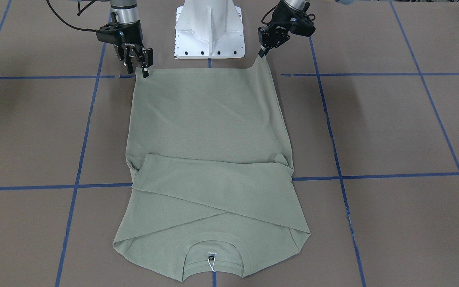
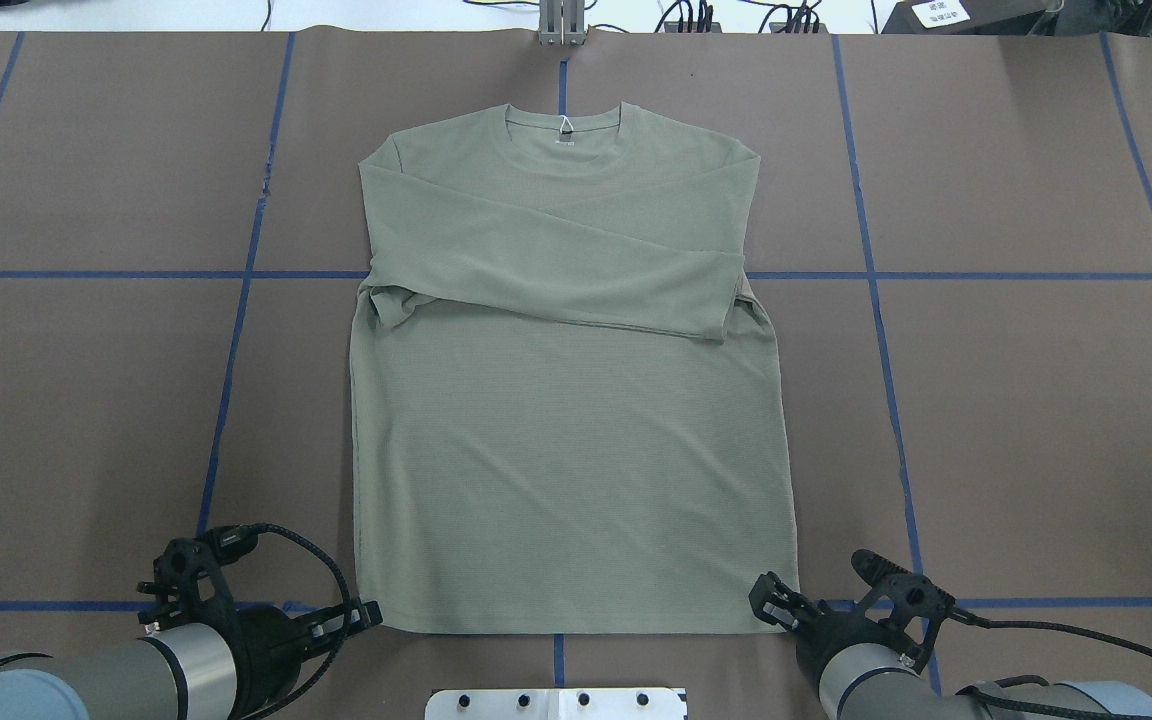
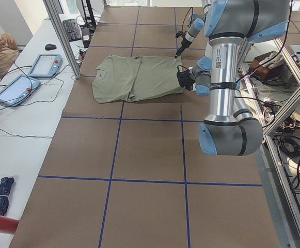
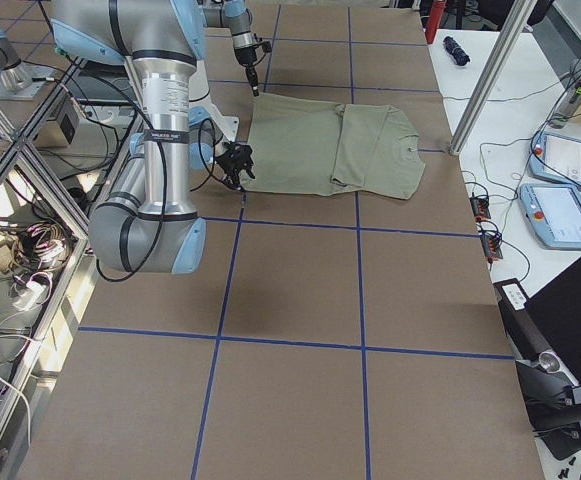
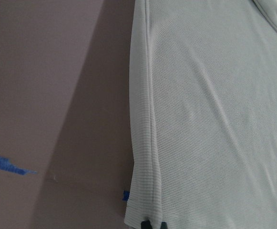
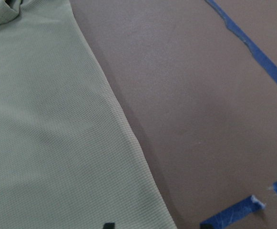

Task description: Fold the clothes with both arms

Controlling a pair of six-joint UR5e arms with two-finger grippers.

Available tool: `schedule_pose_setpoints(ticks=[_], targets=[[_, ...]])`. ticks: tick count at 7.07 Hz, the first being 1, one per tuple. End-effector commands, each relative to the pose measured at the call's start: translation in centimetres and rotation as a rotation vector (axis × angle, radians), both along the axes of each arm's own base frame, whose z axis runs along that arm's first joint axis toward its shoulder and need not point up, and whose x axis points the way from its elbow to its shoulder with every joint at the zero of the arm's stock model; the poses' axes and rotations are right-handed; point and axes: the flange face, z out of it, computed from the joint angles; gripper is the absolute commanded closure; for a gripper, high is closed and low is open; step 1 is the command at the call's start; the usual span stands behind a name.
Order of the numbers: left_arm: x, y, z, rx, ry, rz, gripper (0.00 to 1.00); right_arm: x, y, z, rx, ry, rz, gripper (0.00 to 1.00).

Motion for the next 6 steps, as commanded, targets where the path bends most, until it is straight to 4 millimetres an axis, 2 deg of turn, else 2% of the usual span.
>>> schedule_pose_setpoints(ticks=[1,4,5,6], targets=[[0.0,0.0,0.0,0.000,0.000,0.000,1.00,-0.2,0.0,-0.4,0.001,-0.010,0.002,0.54],[0.0,0.0,0.0,0.000,0.000,0.000,1.00,-0.3,0.6,-0.7,0.024,-0.015,0.007,0.57],[0.0,0.0,-0.1,0.001,0.001,0.000,1.00,-0.4,1.0,-0.9,0.026,-0.018,0.000,0.67],[0.1,0.1,-0.1,0.001,0.001,0.002,1.00,-0.5,1.5,-0.9,0.038,-0.020,-0.003,0.72]])
